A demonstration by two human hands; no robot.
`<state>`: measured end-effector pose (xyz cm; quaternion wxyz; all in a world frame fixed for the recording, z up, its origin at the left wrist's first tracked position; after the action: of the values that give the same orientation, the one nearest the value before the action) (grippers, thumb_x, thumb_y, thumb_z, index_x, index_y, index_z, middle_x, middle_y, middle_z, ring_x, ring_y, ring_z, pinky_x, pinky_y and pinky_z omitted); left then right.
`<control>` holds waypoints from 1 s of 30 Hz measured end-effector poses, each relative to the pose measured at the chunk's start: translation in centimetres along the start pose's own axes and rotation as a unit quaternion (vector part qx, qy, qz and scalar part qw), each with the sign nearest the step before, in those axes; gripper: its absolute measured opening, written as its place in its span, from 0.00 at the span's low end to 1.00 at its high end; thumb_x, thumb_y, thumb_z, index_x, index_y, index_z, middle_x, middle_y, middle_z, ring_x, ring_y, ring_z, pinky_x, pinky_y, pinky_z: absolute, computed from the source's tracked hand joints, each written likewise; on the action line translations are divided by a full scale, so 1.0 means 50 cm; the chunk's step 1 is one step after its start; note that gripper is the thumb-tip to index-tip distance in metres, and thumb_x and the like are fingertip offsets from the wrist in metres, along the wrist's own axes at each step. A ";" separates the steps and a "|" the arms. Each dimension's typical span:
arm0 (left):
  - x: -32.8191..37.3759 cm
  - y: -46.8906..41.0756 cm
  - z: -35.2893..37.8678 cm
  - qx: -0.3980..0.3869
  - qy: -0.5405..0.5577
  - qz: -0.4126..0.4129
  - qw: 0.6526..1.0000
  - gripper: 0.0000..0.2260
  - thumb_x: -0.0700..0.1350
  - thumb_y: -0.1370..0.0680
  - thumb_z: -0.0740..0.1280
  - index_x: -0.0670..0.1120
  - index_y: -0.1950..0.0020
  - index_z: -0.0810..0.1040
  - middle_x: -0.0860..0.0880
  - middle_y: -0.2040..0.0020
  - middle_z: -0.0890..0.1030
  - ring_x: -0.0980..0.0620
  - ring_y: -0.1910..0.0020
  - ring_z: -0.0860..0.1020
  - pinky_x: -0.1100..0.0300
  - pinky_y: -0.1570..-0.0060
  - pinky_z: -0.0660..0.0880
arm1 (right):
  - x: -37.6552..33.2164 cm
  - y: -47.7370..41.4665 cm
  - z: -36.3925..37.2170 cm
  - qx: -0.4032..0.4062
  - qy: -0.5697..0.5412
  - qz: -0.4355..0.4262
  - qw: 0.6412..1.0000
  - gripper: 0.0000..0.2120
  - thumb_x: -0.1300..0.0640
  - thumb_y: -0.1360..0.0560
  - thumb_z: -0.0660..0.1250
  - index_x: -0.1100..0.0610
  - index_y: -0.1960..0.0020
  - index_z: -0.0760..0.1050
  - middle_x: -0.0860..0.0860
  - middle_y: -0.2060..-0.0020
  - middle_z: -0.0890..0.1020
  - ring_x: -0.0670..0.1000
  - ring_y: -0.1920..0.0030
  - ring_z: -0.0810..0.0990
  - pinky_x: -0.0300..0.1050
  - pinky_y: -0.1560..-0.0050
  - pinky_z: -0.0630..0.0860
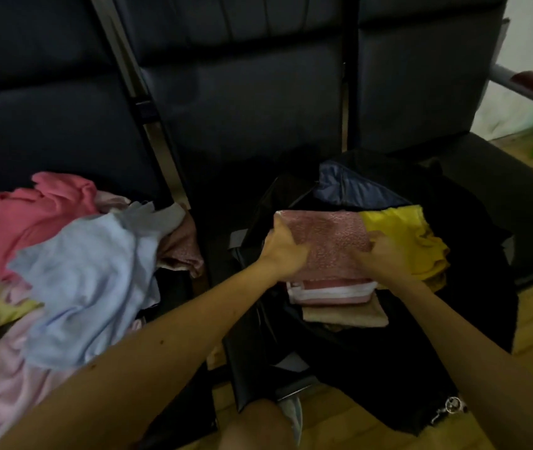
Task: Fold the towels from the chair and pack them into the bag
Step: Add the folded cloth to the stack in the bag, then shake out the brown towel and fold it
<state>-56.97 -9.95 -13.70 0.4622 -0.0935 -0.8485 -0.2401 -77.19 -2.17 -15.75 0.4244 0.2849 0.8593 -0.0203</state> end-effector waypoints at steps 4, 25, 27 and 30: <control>0.102 0.099 -0.138 0.029 -0.020 0.103 0.994 0.24 0.47 0.23 0.72 0.48 0.29 0.71 0.51 0.46 0.80 0.53 0.46 0.80 0.57 0.42 0.77 | -0.125 0.077 -0.007 0.031 0.015 -0.059 0.998 0.20 0.53 0.24 0.70 0.60 0.35 0.74 0.55 0.41 0.79 0.58 0.40 0.78 0.49 0.42 0.74; -0.584 0.437 -0.355 0.120 -0.030 -0.057 0.991 0.05 0.44 0.26 0.74 0.44 0.53 0.84 0.47 0.57 0.85 0.50 0.58 0.82 0.53 0.52 0.79 | -0.236 0.423 0.668 -0.225 0.185 -0.040 0.956 0.25 0.50 0.24 0.69 0.48 0.29 0.69 0.53 0.34 0.77 0.57 0.35 0.75 0.52 0.36 0.74; -0.578 0.426 -0.332 0.109 -0.031 -0.055 0.992 0.07 0.45 0.26 0.73 0.45 0.49 0.82 0.46 0.54 0.85 0.49 0.54 0.82 0.54 0.51 0.78 | -0.228 0.408 0.663 -0.192 0.203 -0.043 0.959 0.14 0.47 0.25 0.70 0.50 0.41 0.77 0.53 0.44 0.82 0.56 0.42 0.79 0.49 0.45 0.77; -0.561 0.414 -0.306 0.089 -0.051 -0.014 0.995 0.12 0.47 0.27 0.74 0.47 0.45 0.81 0.49 0.51 0.84 0.52 0.53 0.81 0.58 0.52 0.76 | -0.252 0.423 0.658 -0.189 0.169 -0.057 0.966 0.13 0.47 0.26 0.71 0.51 0.63 0.73 0.49 0.64 0.80 0.53 0.57 0.80 0.44 0.59 0.72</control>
<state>-22.20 2.20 -23.30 0.4217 -0.0527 -0.8900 -0.1653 -36.86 0.46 -23.04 0.3173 0.1493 0.9216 0.1666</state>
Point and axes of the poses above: each hand's wrist, its own y-axis away from the middle knuckle, its own z-axis out of the palm, x = y × z, the point moved 10 cm from there along -y, towards the middle knuckle
